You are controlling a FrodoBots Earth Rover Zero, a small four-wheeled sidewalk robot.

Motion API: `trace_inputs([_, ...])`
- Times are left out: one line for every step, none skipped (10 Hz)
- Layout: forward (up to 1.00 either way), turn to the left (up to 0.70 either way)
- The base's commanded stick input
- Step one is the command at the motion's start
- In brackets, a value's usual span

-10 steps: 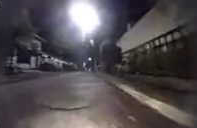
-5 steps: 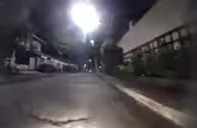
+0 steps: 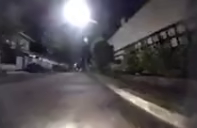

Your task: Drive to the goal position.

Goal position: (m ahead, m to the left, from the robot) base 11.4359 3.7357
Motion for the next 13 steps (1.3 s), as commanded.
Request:
trace_inputs([0.7, 0.0])
trace_inputs([0.7, 0.0])
trace_inputs([0.7, 0.0])
trace_inputs([0.7, 0.0])
trace_inputs([0.7, 0.0])
trace_inputs([0.7, 0.0])
trace_inputs([0.7, 0.0])
trace_inputs([0.7, 0.0])
trace_inputs([0.7, 0.0])
trace_inputs([0.7, 0.0])
trace_inputs([0.7, 0.0])
trace_inputs([0.7, 0.0])
trace_inputs([0.7, 0.0])
